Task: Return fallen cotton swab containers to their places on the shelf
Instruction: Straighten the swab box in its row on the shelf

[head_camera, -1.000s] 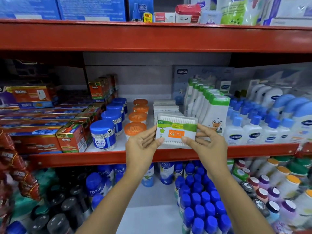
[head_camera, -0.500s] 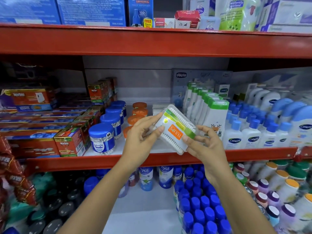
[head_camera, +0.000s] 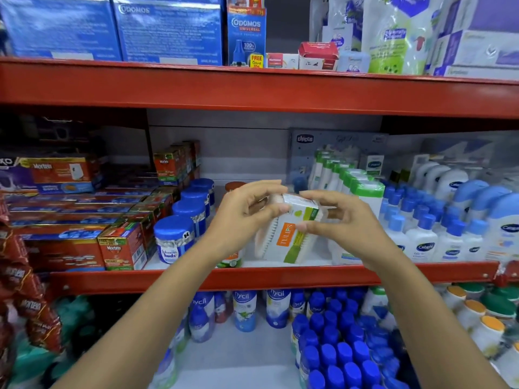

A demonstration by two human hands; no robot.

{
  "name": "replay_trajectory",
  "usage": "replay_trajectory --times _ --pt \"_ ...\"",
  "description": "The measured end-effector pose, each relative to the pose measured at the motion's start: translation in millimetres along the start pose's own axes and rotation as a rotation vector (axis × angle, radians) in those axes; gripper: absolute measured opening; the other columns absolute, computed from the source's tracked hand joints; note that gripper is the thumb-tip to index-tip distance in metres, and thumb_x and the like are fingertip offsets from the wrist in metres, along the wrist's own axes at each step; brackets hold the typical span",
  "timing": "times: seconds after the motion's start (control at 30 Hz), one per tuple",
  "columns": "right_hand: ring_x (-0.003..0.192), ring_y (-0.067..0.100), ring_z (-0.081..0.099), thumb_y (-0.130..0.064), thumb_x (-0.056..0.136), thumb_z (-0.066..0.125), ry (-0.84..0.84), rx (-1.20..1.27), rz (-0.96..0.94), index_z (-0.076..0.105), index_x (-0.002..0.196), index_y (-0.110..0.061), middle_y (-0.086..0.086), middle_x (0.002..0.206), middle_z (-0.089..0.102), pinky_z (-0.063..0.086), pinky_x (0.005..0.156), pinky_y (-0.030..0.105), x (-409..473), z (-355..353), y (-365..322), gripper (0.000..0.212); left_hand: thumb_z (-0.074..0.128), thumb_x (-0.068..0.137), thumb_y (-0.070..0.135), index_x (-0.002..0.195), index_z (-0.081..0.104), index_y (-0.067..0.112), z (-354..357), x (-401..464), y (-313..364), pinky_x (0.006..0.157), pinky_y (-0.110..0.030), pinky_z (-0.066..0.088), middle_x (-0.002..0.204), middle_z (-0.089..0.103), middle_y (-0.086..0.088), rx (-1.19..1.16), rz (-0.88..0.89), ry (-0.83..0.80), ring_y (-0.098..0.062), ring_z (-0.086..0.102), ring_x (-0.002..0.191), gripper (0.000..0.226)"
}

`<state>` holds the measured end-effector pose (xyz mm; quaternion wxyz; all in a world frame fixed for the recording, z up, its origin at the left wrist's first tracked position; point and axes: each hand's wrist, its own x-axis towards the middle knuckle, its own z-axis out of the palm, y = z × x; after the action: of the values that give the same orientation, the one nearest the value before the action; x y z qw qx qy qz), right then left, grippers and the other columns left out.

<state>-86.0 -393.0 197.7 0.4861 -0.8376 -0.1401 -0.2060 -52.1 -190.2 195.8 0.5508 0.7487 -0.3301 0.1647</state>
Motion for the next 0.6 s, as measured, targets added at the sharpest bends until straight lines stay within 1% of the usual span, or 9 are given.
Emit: replay_trajectory --times 0.07,0.1,0.2,0.27,0.33,0.4,0.47,0.53,0.6 --pt "0.095 0.006 0.068 -0.013 0.07 0.083 0.064 0.201 0.052 0.07 0.116 -0.022 -0.007 0.103 0.074 0.057 0.084 0.027 -3 5 6 0.049 0.074 0.085 0.021 0.121 0.067 0.019 4 -6 -6 0.094 -0.03 0.055 0.119 0.068 0.007 -0.03 -0.064 0.144 -0.002 0.064 0.109 0.037" --pt "0.097 0.014 0.07 -0.012 0.071 0.081 0.104 0.297 0.081 0.069 0.118 -0.021 -0.002 0.104 0.075 0.058 0.083 0.031 -6 8 9 0.049 0.074 0.085 0.024 0.123 0.066 0.018 7 -10 -10 0.088 -0.024 0.057 0.114 0.069 0.01 -0.042 -0.097 0.199 0.002 0.065 0.105 0.039" --pt "0.1 0.016 0.071 -0.014 0.076 0.075 0.201 0.628 0.194 0.063 0.125 -0.017 0.004 0.108 0.075 0.059 0.077 0.024 -15 19 17 0.051 0.074 0.084 0.023 0.119 0.064 0.024 19 -26 -21 0.072 -0.011 0.054 0.098 0.069 0.02 -0.129 -0.166 0.294 0.006 0.067 0.093 0.037" --pt "0.102 0.016 0.071 -0.014 0.076 0.073 0.235 0.836 0.254 0.06 0.126 -0.014 0.007 0.11 0.074 0.059 0.078 0.023 -23 31 22 0.052 0.074 0.085 0.019 0.111 0.061 0.034 27 -33 -26 0.07 -0.01 0.053 0.09 0.071 0.022 -0.215 -0.184 0.354 0.008 0.068 0.09 0.033" --pt "0.104 0.017 0.07 -0.012 0.079 0.07 0.27 0.969 0.285 0.06 0.124 -0.012 0.008 0.112 0.074 0.059 0.08 0.025 -29 43 30 0.046 0.074 0.085 0.012 0.1 0.06 0.039 34 -36 -27 0.07 -0.009 0.052 0.083 0.072 0.027 -0.287 -0.169 0.4 0.009 0.068 0.087 0.034" --pt "0.104 0.015 0.07 -0.013 0.082 0.069 0.285 0.911 0.295 0.062 0.122 -0.014 0.004 0.11 0.075 0.058 0.084 0.026 -33 53 36 0.04 0.072 0.085 0.006 0.094 0.061 0.039 39 -37 -28 0.069 -0.007 0.052 0.078 0.07 0.032 -0.308 -0.141 0.435 0.011 0.068 0.085 0.036" --pt "0.105 0.011 0.068 -0.019 0.083 0.071 0.32 0.641 0.27 0.065 0.116 -0.018 -0.002 0.108 0.075 0.054 0.089 0.028 -33 56 45 0.034 0.072 0.084 0.002 0.094 0.062 0.037 43 -36 -31 0.069 -0.006 0.051 0.077 0.068 0.035 -0.297 -0.12 0.466 0.013 0.067 0.084 0.038" --pt "0.103 0.009 0.068 -0.019 0.081 0.074 0.362 0.461 0.235 0.068 0.111 -0.019 -0.004 0.106 0.075 0.054 0.09 0.028 -29 55 52 0.03 0.073 0.084 0.002 0.103 0.065 0.031 48 -35 -36 0.074 -0.007 0.052 0.082 0.069 0.033 -0.289 -0.123 0.476 0.009 0.068 0.09 0.036" --pt "0.097 0.005 0.069 -0.016 0.08 0.075 0.382 0.387 0.185 0.068 0.108 -0.021 -0.006 0.102 0.075 0.054 0.084 0.02 -25 54 58 0.029 0.073 0.085 0.005 0.11 0.065 0.029 53 -34 -42 0.079 -0.012 0.053 0.089 0.072 0.026 -0.256 -0.129 0.467 0.003 0.069 0.096 0.035"
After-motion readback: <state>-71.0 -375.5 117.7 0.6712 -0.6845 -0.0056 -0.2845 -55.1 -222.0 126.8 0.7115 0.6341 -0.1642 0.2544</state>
